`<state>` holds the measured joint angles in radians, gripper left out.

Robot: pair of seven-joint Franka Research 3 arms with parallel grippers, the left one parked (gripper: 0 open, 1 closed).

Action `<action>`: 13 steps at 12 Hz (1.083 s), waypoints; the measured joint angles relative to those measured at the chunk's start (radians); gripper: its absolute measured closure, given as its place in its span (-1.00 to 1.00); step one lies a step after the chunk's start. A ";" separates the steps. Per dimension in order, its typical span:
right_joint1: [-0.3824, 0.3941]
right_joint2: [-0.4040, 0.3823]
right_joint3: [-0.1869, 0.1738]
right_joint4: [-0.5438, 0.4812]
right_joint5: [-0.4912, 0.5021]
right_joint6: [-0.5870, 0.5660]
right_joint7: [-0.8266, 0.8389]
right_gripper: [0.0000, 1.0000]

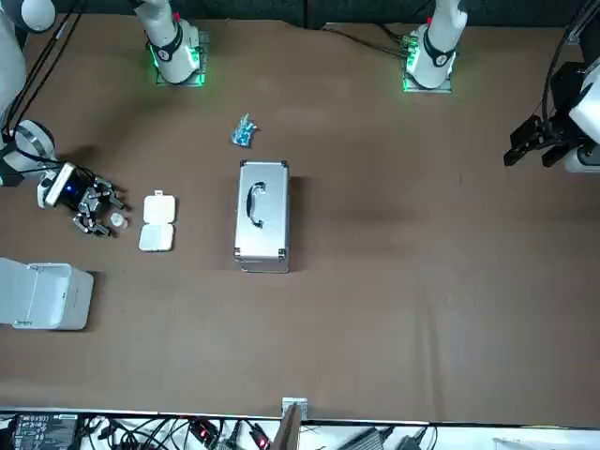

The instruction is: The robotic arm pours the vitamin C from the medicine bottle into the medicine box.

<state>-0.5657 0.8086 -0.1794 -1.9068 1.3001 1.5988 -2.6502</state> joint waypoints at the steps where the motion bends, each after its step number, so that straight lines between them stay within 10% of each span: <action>1: 0.000 0.000 0.000 0.000 0.002 -0.004 0.000 -1.00; 13: 0.001 0.006 0.004 0.005 0.015 -0.015 -0.063 -0.85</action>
<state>-0.5644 0.8148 -0.1750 -1.9021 1.3147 1.5842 -2.7133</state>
